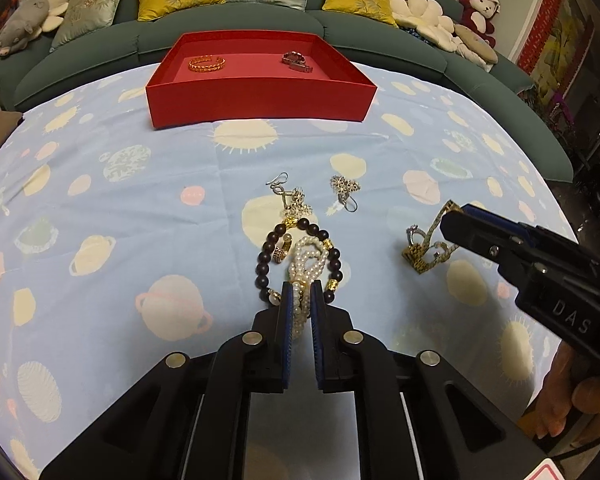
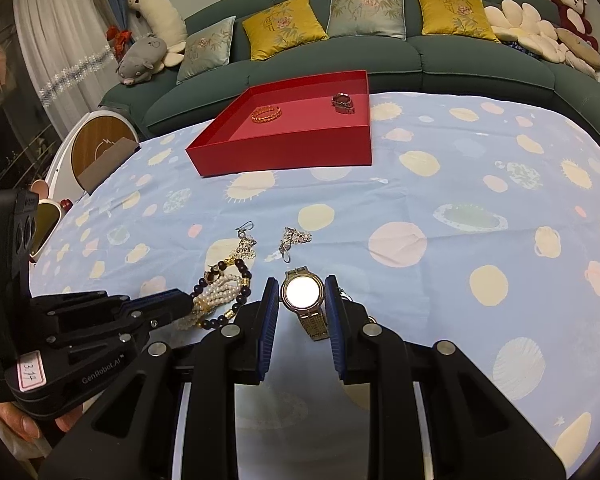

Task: Organize jewelry
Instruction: 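Lift the pearl bracelet with the left tool while the right tool lifts the gold watch, then lower pearl bracelet into red tray with left tool while right tool releases gold watch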

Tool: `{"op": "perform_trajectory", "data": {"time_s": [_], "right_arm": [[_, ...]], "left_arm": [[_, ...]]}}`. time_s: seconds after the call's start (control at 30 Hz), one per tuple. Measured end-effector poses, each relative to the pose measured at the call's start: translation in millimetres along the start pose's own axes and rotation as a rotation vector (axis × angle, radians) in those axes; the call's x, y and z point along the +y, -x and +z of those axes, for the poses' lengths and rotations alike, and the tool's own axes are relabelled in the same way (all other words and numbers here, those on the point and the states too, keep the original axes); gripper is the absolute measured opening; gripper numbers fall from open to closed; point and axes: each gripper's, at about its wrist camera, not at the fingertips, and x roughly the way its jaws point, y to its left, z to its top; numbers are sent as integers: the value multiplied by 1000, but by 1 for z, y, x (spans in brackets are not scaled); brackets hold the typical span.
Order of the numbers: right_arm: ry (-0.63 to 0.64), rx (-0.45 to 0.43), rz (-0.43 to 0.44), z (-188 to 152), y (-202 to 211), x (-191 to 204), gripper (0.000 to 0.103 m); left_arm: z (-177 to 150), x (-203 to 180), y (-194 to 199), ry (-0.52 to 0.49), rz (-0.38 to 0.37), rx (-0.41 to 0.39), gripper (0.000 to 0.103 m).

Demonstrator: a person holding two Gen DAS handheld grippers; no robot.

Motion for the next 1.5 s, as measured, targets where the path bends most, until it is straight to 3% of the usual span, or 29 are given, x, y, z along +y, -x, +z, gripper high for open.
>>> {"op": "perform_trajectory", "data": {"time_s": [0.1,0.33,0.4,0.43,0.5,1.03,1.5], "right_arm": [[-6,-1,2,1,0,-1,23],[3,1,4,0,0,1,23],[1,0,4,0,0,0,23],[0,0,4,0,0,0,23],[-3,-1,2,0,1,0,23],[-5,-33,15,6,8,3,23],[17,-139,40,42,29,17,23]], "left_arm": [[-4,1,-2,-4,9,11,22],[-9,0,-14,-6,-8,42,22],[-10,-1,-14,-10,-12,42,20],[-10,0,-14,-8,-16,41,10],[-9,0,-12,-3,-34,42,6],[9,-7,47,-11,-141,-123,2],[72,13,86,18,-96,-282,2]]}}
